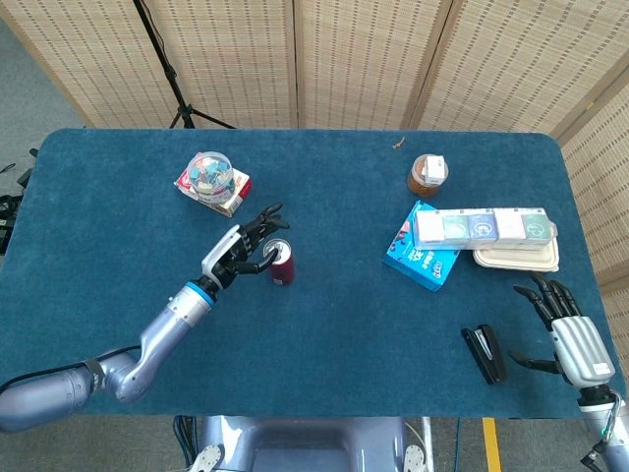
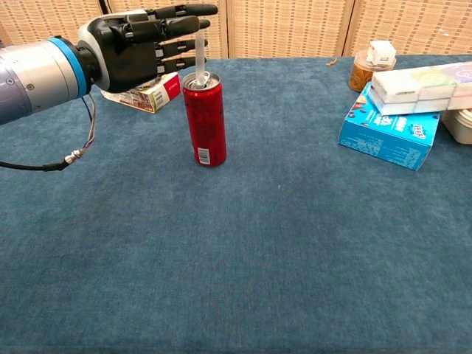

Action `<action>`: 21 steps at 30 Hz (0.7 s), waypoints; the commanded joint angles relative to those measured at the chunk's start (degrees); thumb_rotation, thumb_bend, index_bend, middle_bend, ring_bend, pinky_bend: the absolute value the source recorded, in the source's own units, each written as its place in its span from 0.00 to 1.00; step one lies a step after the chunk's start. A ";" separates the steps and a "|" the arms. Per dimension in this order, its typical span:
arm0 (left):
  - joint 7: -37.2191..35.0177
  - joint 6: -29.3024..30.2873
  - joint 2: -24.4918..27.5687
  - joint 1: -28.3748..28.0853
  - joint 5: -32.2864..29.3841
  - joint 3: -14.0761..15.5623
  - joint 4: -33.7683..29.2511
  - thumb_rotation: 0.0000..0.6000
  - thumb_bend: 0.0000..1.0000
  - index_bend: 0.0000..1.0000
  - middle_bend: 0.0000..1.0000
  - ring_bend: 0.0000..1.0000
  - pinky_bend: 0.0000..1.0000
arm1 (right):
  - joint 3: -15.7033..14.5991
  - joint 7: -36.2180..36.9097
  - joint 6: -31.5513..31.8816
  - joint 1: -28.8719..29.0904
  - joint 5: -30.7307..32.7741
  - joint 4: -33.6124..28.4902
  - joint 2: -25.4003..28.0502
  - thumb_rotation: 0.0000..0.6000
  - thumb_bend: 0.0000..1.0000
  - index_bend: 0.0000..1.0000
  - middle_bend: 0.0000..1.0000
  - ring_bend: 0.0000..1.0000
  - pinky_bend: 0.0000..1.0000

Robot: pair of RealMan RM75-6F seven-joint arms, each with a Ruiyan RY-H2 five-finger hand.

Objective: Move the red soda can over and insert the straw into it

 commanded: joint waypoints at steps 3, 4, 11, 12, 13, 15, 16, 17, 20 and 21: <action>-0.13 2.22 0.69 0.96 1.60 0.24 -0.28 1.00 0.46 0.00 0.00 0.00 0.00 | -0.02 0.02 -0.09 0.01 0.03 -0.01 -0.01 1.00 0.00 0.14 0.00 0.00 0.04; -0.19 2.56 0.86 1.13 1.69 0.18 -0.36 1.00 0.46 0.00 0.00 0.00 0.00 | -0.02 0.03 -0.09 0.02 0.01 -0.03 -0.02 1.00 0.00 0.14 0.00 0.00 0.04; -1.65 4.52 2.56 2.20 2.83 0.02 -1.57 1.00 0.46 0.00 0.00 0.00 0.00 | -0.05 -0.06 -0.01 0.01 -0.10 -0.13 -0.04 1.00 0.00 0.14 0.00 0.00 0.04; -1.86 4.81 2.82 2.34 3.05 0.00 -1.81 1.00 0.46 0.00 0.00 0.00 0.00 | -0.05 -0.05 -0.01 0.01 -0.09 -0.15 -0.04 1.00 0.00 0.14 0.00 0.00 0.04; -2.10 5.29 3.24 2.56 3.40 -0.03 -2.19 1.00 0.46 0.00 0.00 0.00 0.00 | -0.05 -0.05 0.00 0.01 -0.10 -0.17 -0.03 1.00 0.00 0.14 0.00 0.00 0.04; -1.93 6.36 4.01 2.96 4.09 -0.05 -2.85 1.00 0.46 0.00 0.00 0.00 0.00 | -0.06 -0.05 0.04 0.00 -0.13 -0.19 -0.03 1.00 0.00 0.14 0.00 0.00 0.04; -1.31 7.08 4.52 3.22 4.50 -0.04 -3.21 1.00 0.46 0.00 0.00 0.00 0.00 | -0.07 -0.08 0.09 -0.01 -0.18 -0.22 -0.02 1.00 0.00 0.14 0.00 0.00 0.04; 2.53 9.74 6.59 4.05 6.19 -0.19 -4.19 1.00 0.46 0.00 0.00 0.00 0.00 | -0.01 -0.11 0.23 -0.01 -0.21 -0.26 -0.02 1.00 0.00 0.14 0.00 0.00 0.04; 10.73 11.69 10.26 5.54 6.47 0.47 -7.43 1.00 0.46 0.00 0.00 0.00 0.00 | 0.16 -0.70 0.68 -0.24 -0.06 -0.39 0.00 1.00 0.00 0.14 0.00 0.00 0.02; 14.49 12.27 11.43 6.04 6.33 0.74 -8.24 1.00 0.46 0.00 0.00 0.00 0.00 | 0.16 -1.05 0.73 -0.29 -0.05 -0.39 0.04 1.00 0.00 0.14 0.00 0.00 0.01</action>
